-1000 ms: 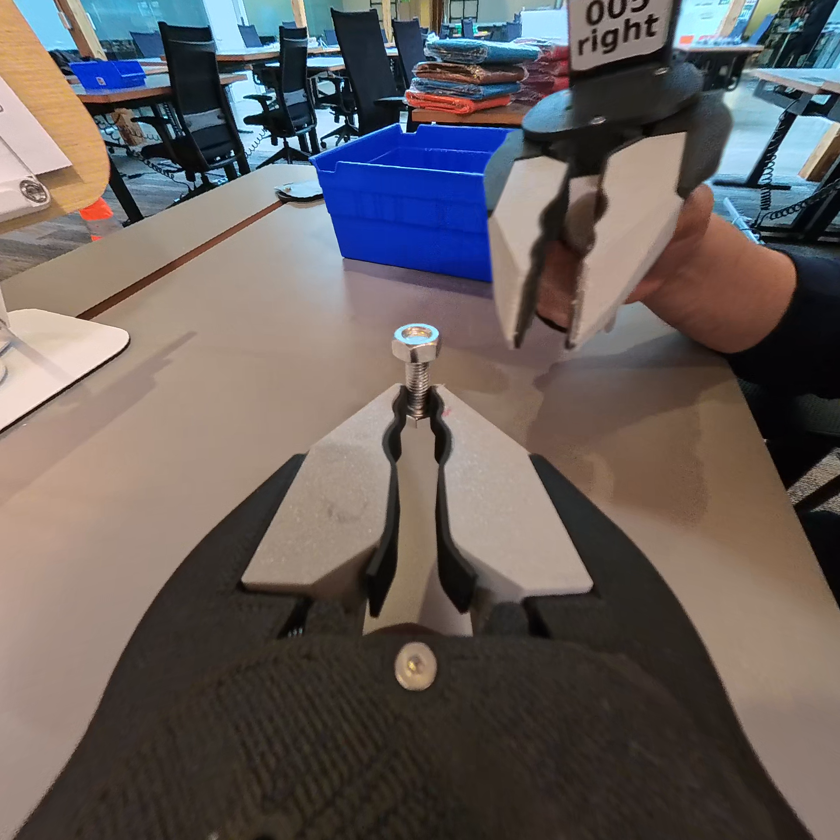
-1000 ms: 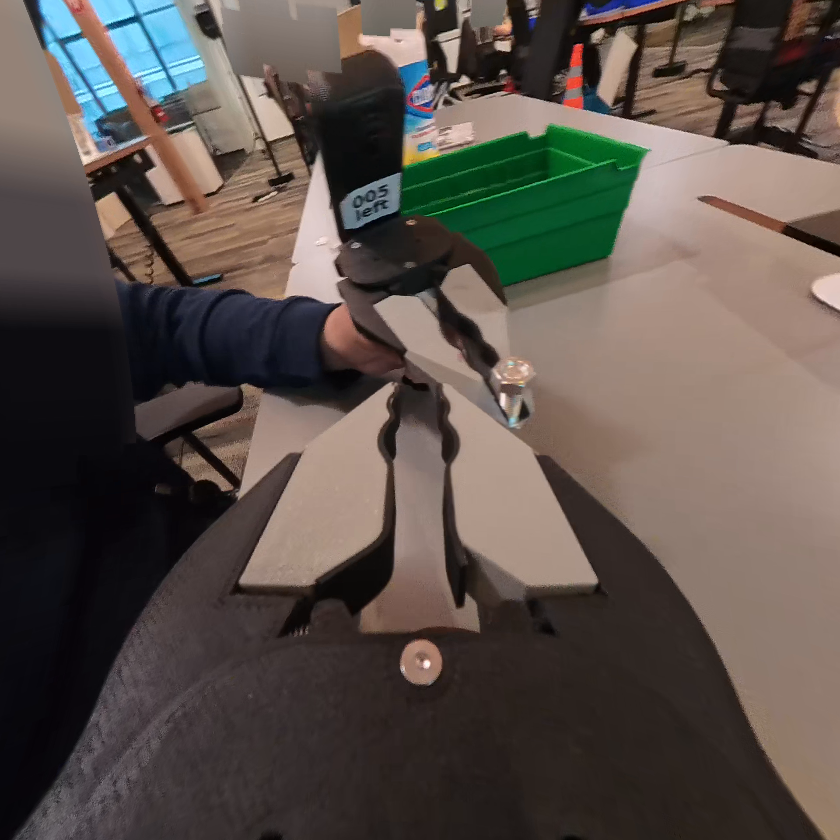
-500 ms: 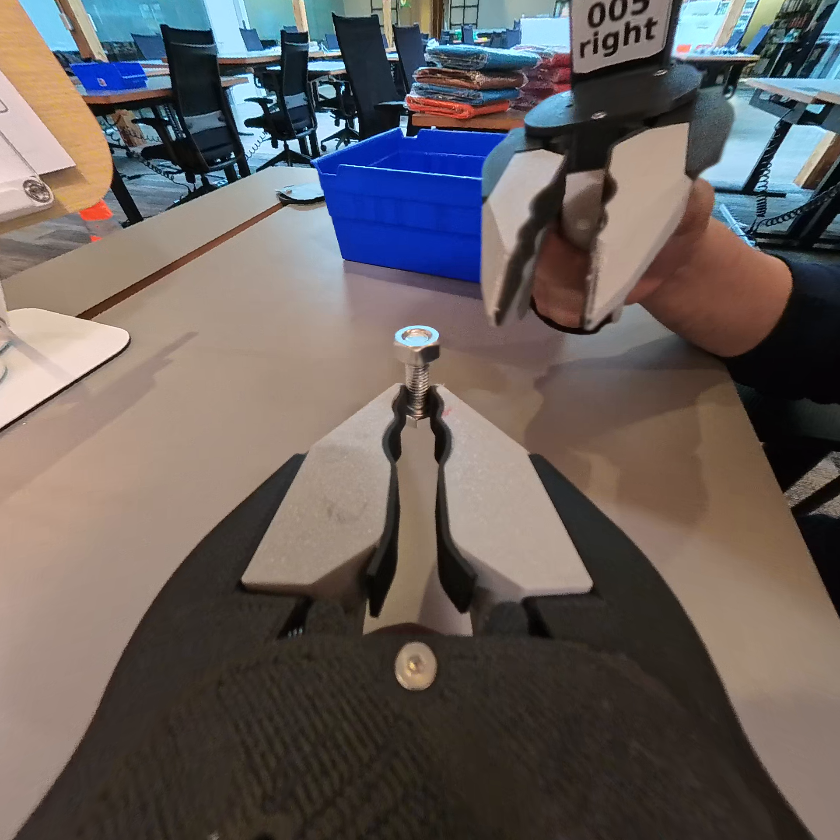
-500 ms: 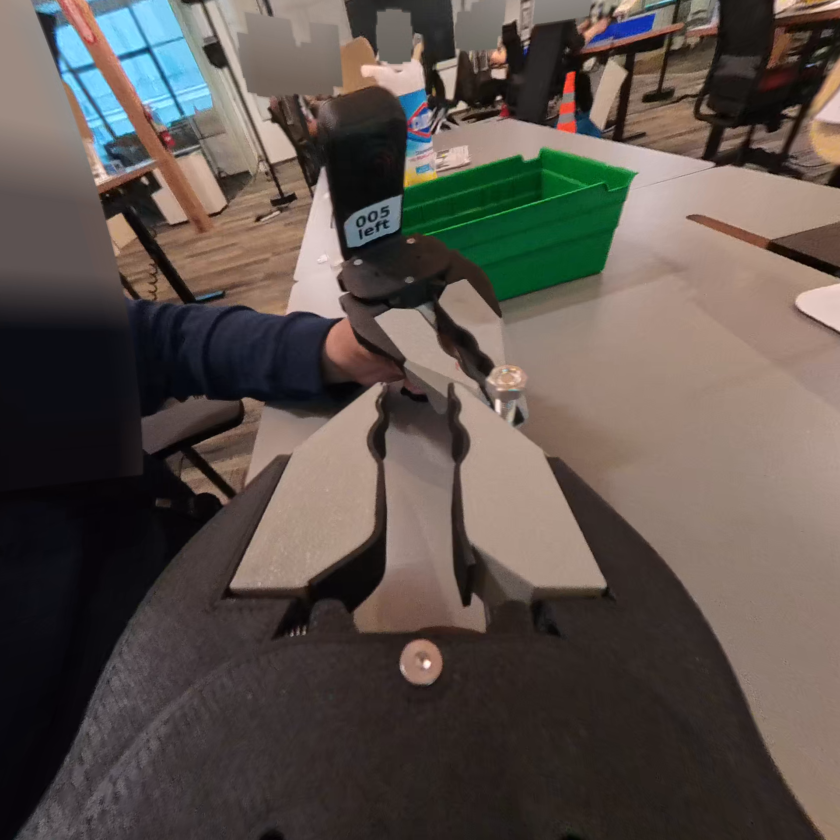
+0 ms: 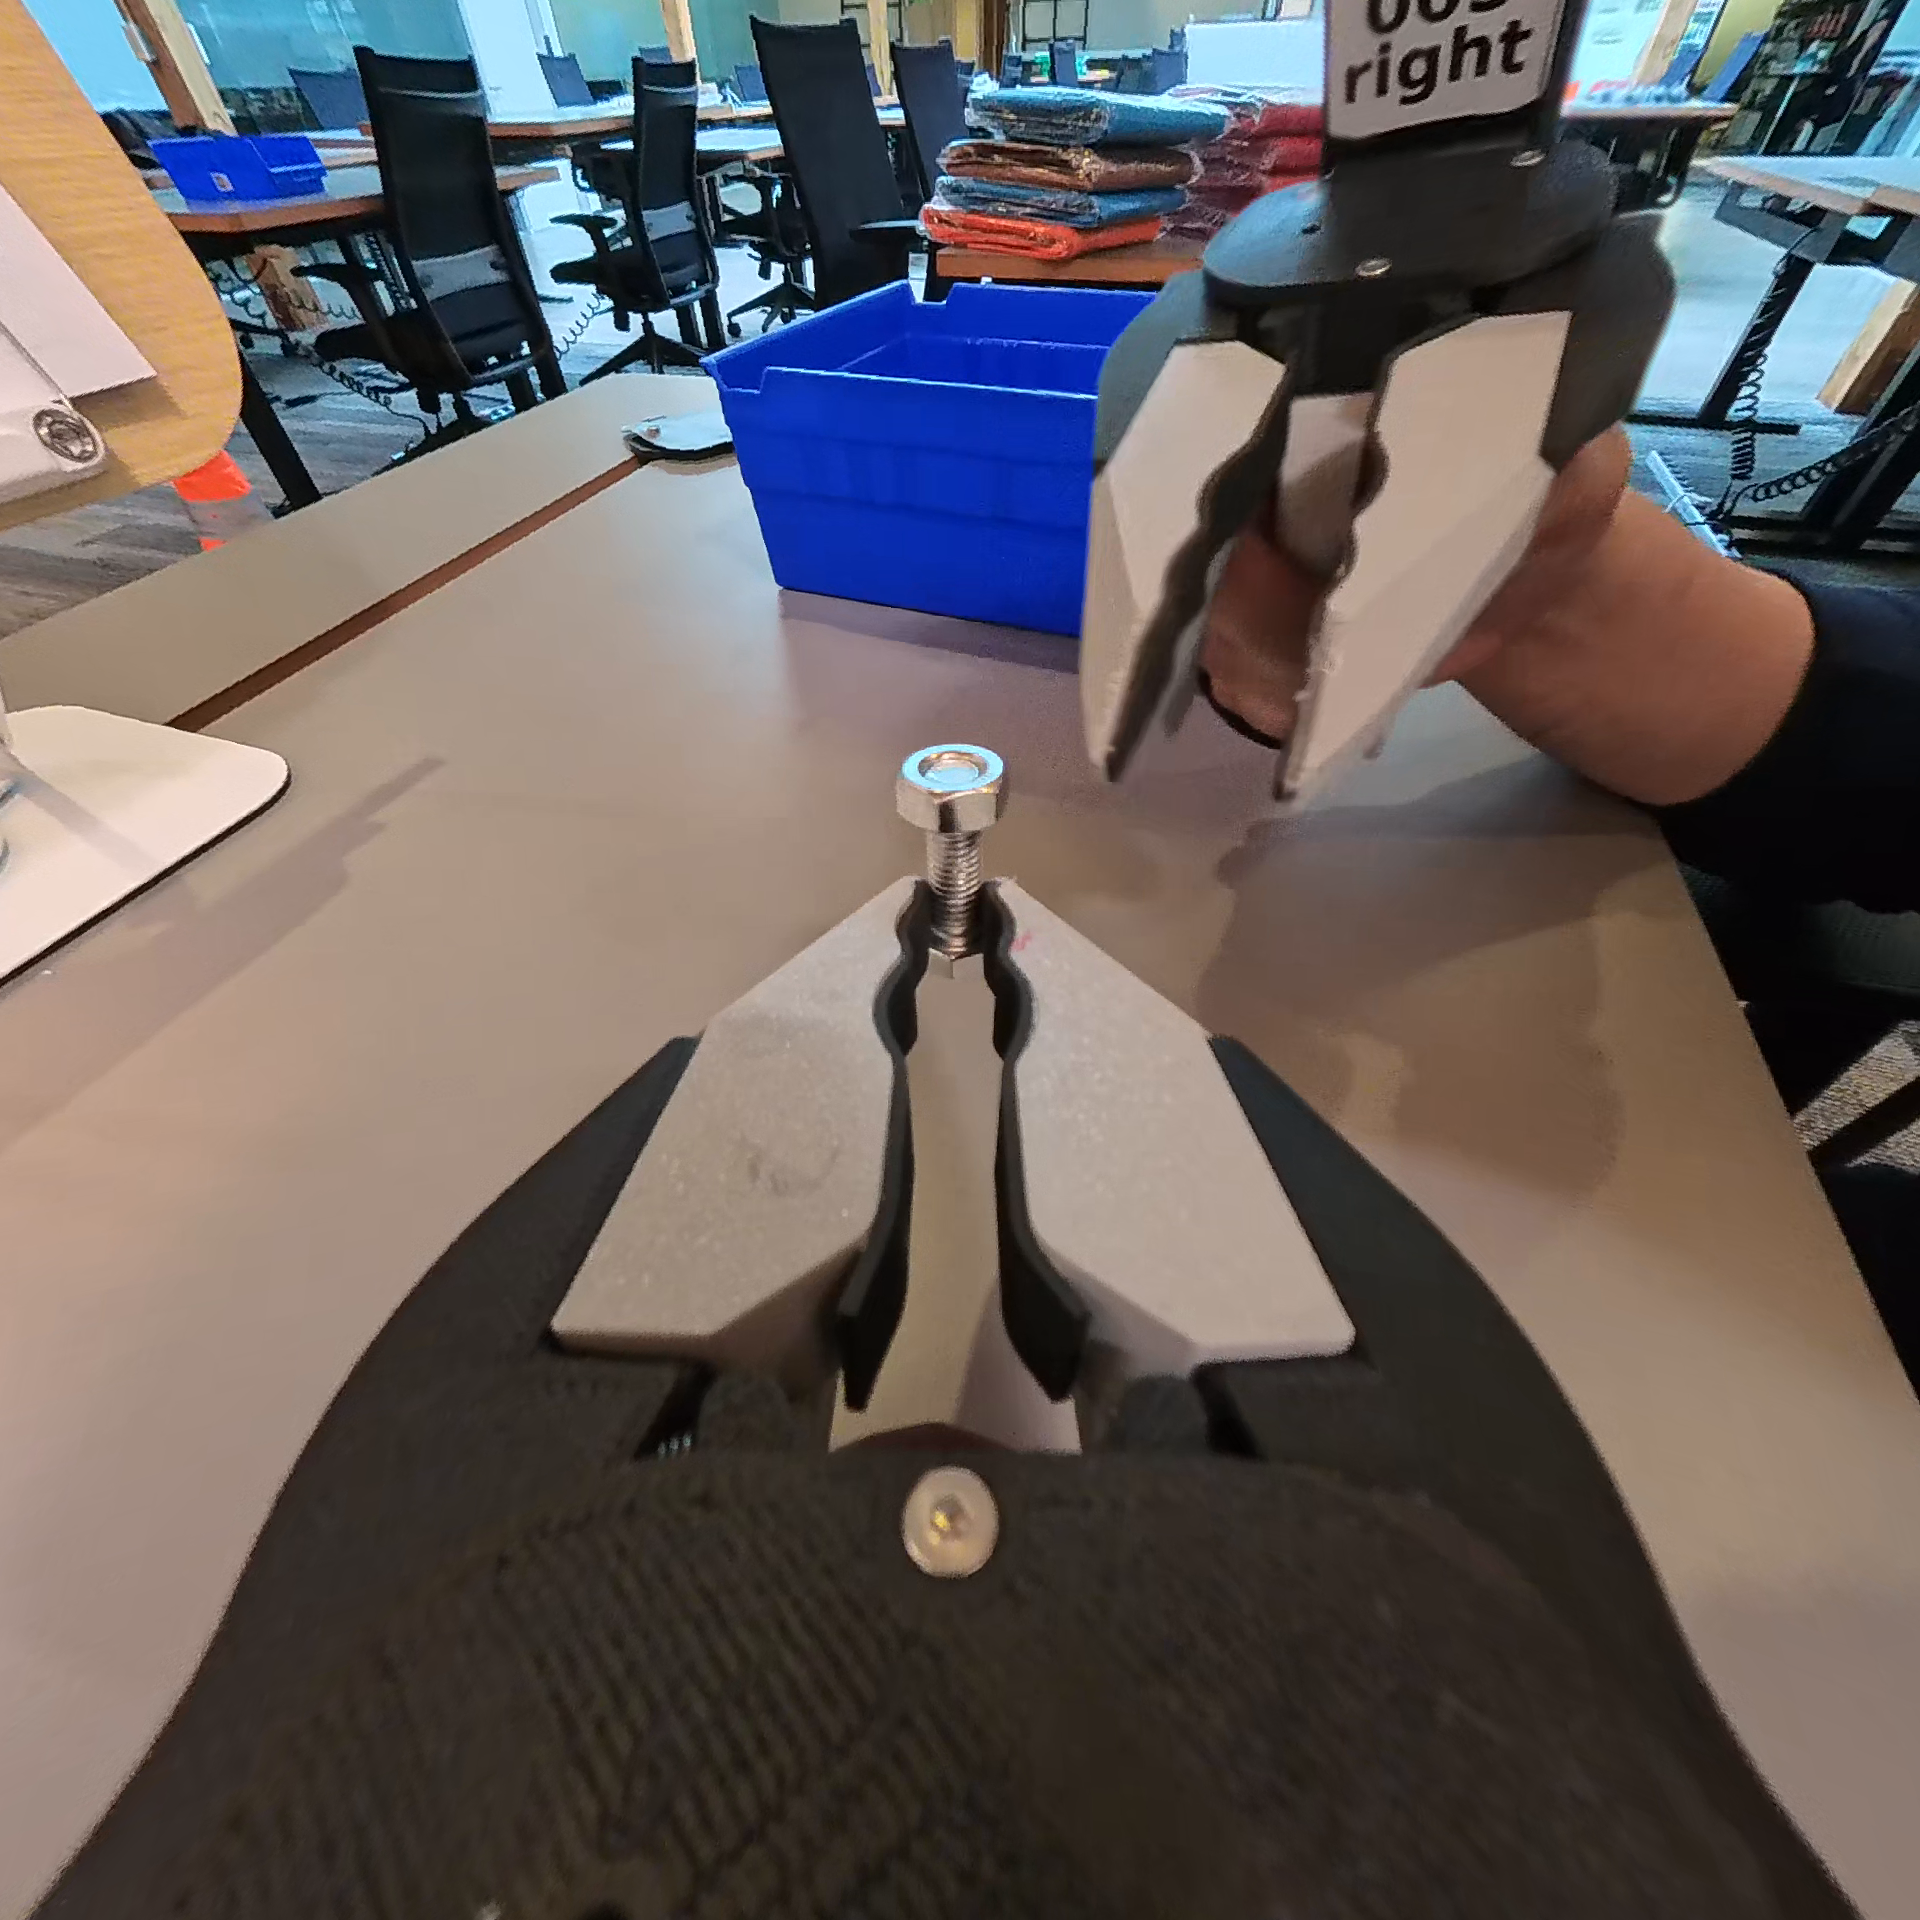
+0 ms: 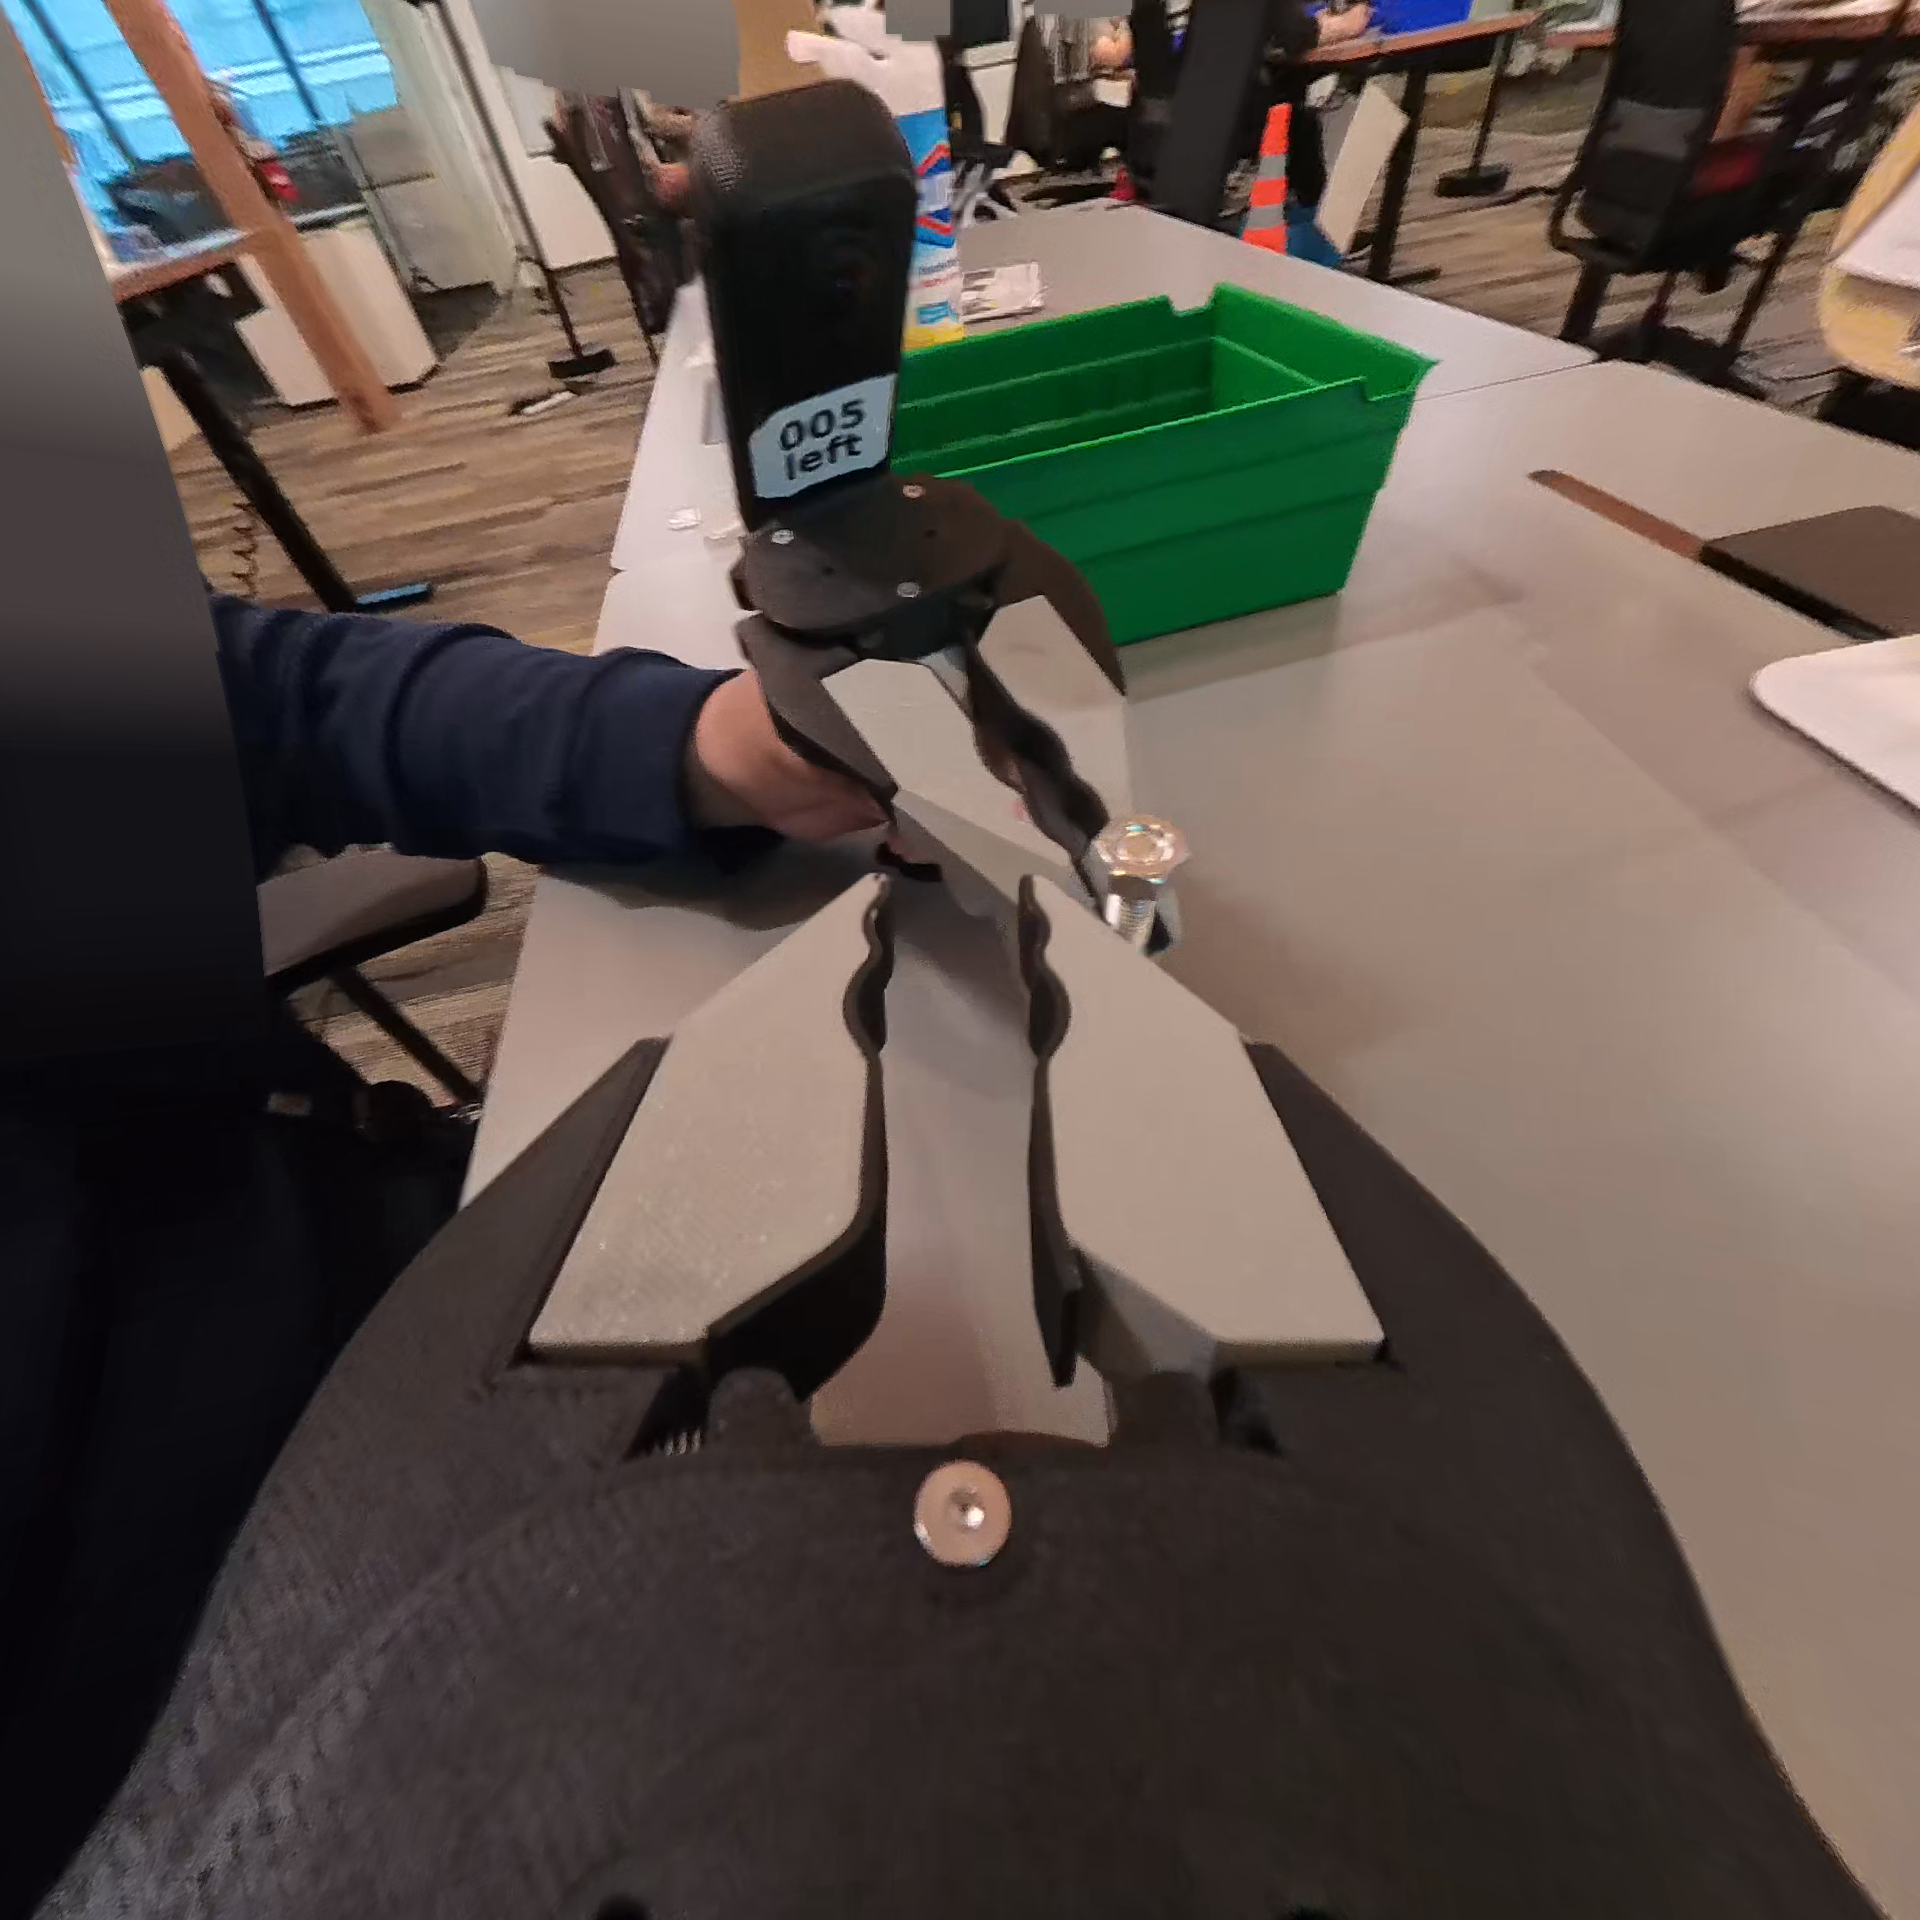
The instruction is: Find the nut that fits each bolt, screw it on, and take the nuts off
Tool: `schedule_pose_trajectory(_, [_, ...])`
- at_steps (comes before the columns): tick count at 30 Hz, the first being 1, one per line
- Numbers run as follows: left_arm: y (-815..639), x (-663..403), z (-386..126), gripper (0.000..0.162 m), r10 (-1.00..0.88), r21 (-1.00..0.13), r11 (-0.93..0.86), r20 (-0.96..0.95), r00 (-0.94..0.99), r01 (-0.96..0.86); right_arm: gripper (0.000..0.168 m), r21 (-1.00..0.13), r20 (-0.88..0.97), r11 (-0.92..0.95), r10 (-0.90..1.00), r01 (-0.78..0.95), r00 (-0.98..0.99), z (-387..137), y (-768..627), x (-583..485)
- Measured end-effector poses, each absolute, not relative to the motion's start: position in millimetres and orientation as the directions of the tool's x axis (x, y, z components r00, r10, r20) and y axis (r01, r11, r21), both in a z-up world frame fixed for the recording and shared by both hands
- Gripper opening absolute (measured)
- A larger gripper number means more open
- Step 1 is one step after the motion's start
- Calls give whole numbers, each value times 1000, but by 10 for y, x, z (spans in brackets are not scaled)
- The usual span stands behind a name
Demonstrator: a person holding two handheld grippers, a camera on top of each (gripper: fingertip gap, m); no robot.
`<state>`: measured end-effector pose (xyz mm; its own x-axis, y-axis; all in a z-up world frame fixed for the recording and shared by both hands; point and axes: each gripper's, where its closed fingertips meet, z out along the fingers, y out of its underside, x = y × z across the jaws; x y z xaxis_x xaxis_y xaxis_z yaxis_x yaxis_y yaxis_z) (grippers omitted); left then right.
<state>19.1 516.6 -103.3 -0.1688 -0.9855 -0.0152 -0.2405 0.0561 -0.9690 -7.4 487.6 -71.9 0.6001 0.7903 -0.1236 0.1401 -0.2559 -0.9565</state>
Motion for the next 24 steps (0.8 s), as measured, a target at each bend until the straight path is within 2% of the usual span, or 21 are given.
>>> schedule_pose_trajectory(4, [5141, 198, -1036, 7, -984, -968, 63, -20, -176, -241, 40, -953, -124, -283, 696, 112, 707, -759, 5076, 118])
schedule_pose_trajectory(8, [5149, 196, -1036, 7, -985, -968, 62, -20, -173, -242, 37, -953, -151, -284, 755, 110, 638, -738, 4969, -9])
schedule_pose_trajectory(9, [5158, 193, -1032, 7, -985, -969, 59, -18, -171, -240, 24, -952, -151, -279, 786, 126, 599, -733, 4893, -59])
schedule_pose_trajectory(10, [5166, 191, -1027, 7, -986, -970, 55, -14, -169, -238, 18, -955, -154, -270, 807, 125, 570, -708, 4837, -94])
schedule_pose_trajectory(19, [5146, 198, -1040, 7, -985, -968, 66, -23, -173, -244, 42, -947, -154, -306, 697, 98, 700, -775, 5072, 103])
schedule_pose_trajectory(22, [5170, 192, -1037, 7, -986, -968, 64, -24, -164, -244, 46, -943, -150, -302, 761, 140, 631, -797, 4950, -40])
schedule_pose_trajectory(23, [5177, 188, -1030, 7, -986, -969, 59, -19, -163, -241, 25, -945, -144, -286, 800, 159, 582, -781, 4857, -98])
schedule_pose_trajectory(24, [5183, 186, -1026, 7, -987, -969, 54, -14, -162, -240, 20, -951, -145, -269, 824, 153, 548, -739, 4793, -137])
